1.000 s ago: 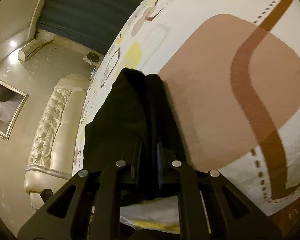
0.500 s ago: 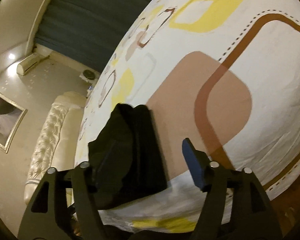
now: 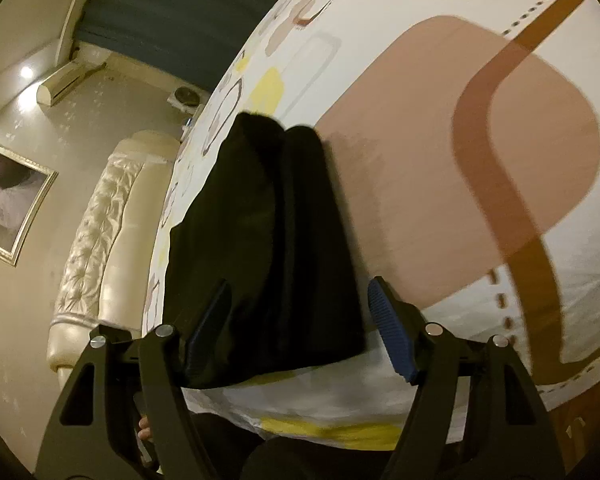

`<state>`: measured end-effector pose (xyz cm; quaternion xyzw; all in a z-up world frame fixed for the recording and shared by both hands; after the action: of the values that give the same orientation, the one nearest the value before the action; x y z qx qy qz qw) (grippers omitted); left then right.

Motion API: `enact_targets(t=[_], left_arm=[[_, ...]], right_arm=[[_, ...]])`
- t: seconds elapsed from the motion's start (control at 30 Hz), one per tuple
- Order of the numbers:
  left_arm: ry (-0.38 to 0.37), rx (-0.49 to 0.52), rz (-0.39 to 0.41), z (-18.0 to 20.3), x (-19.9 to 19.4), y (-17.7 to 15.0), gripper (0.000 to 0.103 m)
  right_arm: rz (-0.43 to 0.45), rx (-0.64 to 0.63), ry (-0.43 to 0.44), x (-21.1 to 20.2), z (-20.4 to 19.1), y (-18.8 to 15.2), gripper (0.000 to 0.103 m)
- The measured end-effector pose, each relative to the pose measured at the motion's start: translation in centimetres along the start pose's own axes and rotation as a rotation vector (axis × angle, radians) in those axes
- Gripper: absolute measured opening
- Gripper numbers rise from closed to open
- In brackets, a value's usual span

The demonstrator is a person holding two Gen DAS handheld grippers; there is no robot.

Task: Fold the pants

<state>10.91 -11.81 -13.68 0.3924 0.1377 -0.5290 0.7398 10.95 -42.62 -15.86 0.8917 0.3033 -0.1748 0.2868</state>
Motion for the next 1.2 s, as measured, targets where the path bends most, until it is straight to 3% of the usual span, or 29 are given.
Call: enact_targets(t=[0.17, 0.2, 0.23, 0.3, 0.4, 0.7, 1.2], left_arm=[[-0.069, -0.074, 0.000, 0.3, 0.9, 0.2, 0.084], [-0.071, -0.080, 0.003, 0.3, 1.0, 0.3, 0.071], [-0.068, -0.084, -0.002, 0.3, 1.1, 0.3, 0.064], [-0.047, -0.090, -0.013, 0.0, 1.5, 0.3, 0.055], [-0.024, -0.067, -0.006, 0.0, 1.2, 0.4, 0.048], [0.069, 0.000, 0.029, -0.2, -1.0, 1.1, 0.043], [0.214, 0.013, 0.104, -7.9, -10.5, 1.5, 0.043]], right_arm=[[-0.016, -0.049, -0.019, 0.9, -0.4, -0.6, 0.068], [-0.020, -0.069, -0.033, 0.9, -0.3, -0.6, 0.063], [-0.020, -0.074, -0.038, 0.8, -0.3, -0.7, 0.058], [-0.014, -0.071, -0.034, 0.7, -0.2, -0.7, 0.051], [-0.004, -0.082, -0.030, 0.7, -0.5, -0.8, 0.043], [-0.016, -0.122, -0.016, 2.2, -3.4, -1.5, 0.037], [-0.166, -0.195, 0.095, 9.1, -11.0, -7.2, 0.036]])
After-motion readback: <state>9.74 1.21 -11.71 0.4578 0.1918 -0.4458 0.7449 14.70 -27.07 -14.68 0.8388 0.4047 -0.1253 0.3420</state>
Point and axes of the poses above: each gripper's, at about its wrist camera, not at the fingertips, and x roughly the way its jaws point, z to its right, y to its top, the point moved 8 cm from there along x, roughly the way its jaws point, and after that the axes turned 10 degrees about z, right-handed, at the moved point
